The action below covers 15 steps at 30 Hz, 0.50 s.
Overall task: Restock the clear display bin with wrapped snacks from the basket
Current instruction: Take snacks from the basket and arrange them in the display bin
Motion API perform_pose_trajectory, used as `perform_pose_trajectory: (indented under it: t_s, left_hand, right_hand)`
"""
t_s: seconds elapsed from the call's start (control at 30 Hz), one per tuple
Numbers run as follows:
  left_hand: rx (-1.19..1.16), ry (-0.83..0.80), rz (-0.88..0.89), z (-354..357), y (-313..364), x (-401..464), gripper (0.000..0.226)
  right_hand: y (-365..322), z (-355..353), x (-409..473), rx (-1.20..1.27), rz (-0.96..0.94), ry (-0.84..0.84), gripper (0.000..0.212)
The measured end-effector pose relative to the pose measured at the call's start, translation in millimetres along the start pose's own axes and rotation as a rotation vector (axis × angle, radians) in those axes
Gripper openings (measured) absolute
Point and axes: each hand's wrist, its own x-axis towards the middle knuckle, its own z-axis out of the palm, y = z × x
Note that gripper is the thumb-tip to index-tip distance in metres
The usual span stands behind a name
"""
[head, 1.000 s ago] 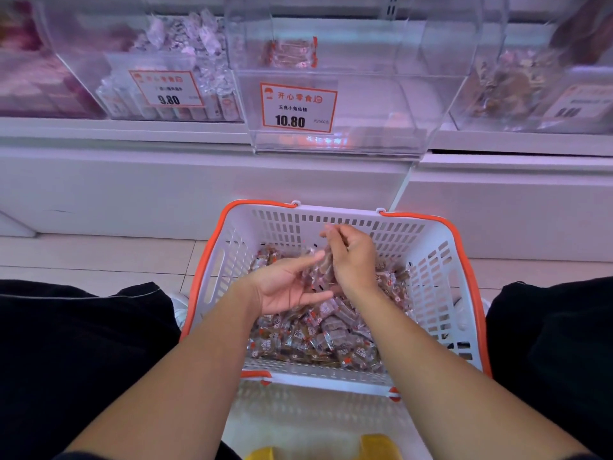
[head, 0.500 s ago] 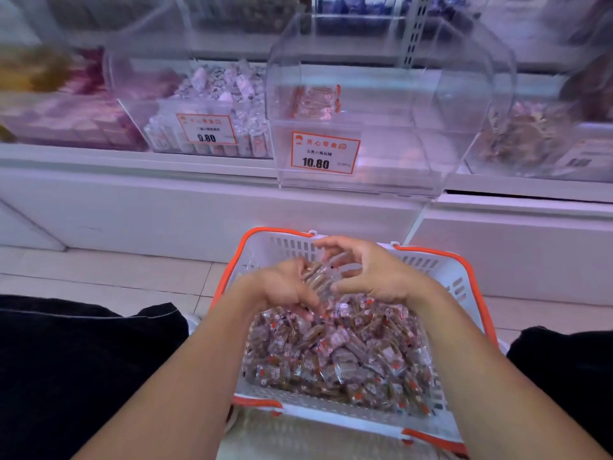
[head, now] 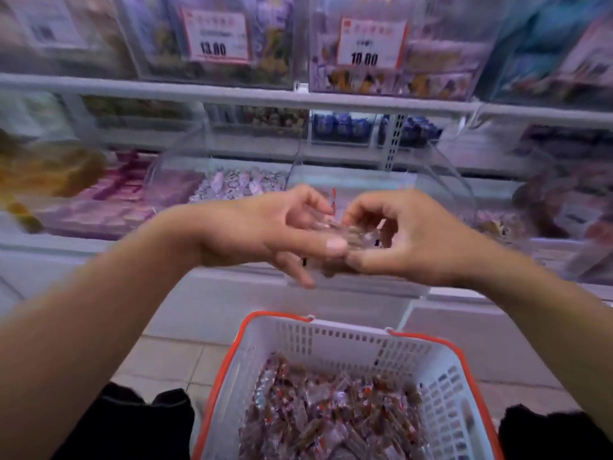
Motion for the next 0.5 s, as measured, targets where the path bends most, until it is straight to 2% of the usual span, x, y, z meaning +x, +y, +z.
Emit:
perform_pose_trajectory:
  t_s: [0.03, 0.07, 0.13, 0.17, 0.2, 0.27, 0.33, 0.43, 0.5]
  left_hand:
    - [-0.050, 0.101, 0.035, -9, 6, 1, 0.065]
    - [-0.020, 0.267, 0.080, -18, 8, 4, 0.064]
    - [0.239, 0.644, 0.151, -33, -1, 14, 0.053]
    - [0.439, 0.762, 0.150, -39, -10, 20, 0.045]
    - [0.622, 0.793, 0.119, -44, -19, 25, 0.042]
    - [0.785, 0.707, 0.051, -49, -33, 35, 0.036]
    - [0.766, 0.650, 0.051, -52, -42, 43, 0.030]
    - [0.615, 0.629, 0.054, -56, -47, 51, 0.026]
    - [0.553, 0.593, 0.057, -59, -48, 54, 0.023]
  right_hand:
    - [5, -11, 11, 0.062, 0.033, 0.015, 0.017]
    - [13, -22, 23, 0.077, 0.065, 0.036, 0.015]
    - [37, -37, 50, -0.016, 0.145, 0.064, 0.012]
    - [49, -40, 64, -0.084, 0.196, 0.045, 0.012]
    - [60, -40, 76, -0.144, 0.247, -0.003, 0.015]
    - [78, -31, 98, -0.227, 0.299, -0.154, 0.018]
    - [88, -11, 114, -0.260, 0.291, -0.289, 0.025]
    - [101, 18, 135, -0.350, 0.249, -0.384, 0.045]
    - [107, 33, 143, -0.484, 0.200, -0.394, 0.036]
